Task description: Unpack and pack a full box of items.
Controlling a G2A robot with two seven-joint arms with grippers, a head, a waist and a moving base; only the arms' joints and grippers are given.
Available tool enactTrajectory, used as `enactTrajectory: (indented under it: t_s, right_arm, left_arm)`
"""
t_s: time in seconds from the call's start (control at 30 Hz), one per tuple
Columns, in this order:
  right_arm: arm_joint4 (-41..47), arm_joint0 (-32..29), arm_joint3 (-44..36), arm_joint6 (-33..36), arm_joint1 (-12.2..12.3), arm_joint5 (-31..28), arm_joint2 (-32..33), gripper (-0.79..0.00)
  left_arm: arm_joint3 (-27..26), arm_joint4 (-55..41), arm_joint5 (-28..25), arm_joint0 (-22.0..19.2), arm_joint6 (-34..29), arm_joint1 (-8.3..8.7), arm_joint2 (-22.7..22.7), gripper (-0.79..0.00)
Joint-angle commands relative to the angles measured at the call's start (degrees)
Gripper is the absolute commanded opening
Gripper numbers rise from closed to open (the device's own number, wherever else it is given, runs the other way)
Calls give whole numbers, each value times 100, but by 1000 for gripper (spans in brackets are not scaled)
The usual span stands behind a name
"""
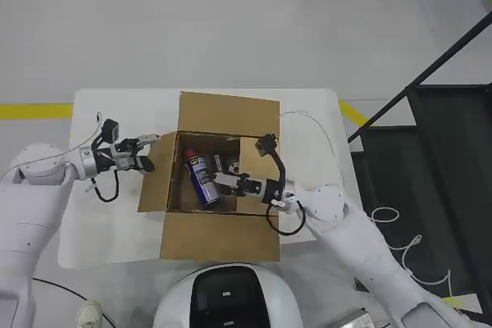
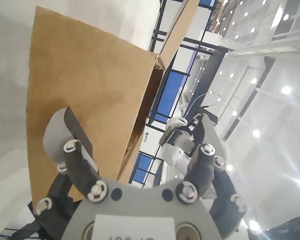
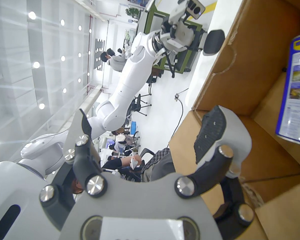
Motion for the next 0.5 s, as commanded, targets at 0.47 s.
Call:
enactTrajectory:
  t_s: [0.47]
  right_arm:
    - [-164,-1009,-892,95,205,182,875,0]
  left_arm:
    - [-945,-67,228,286,-603,-109,444,0]
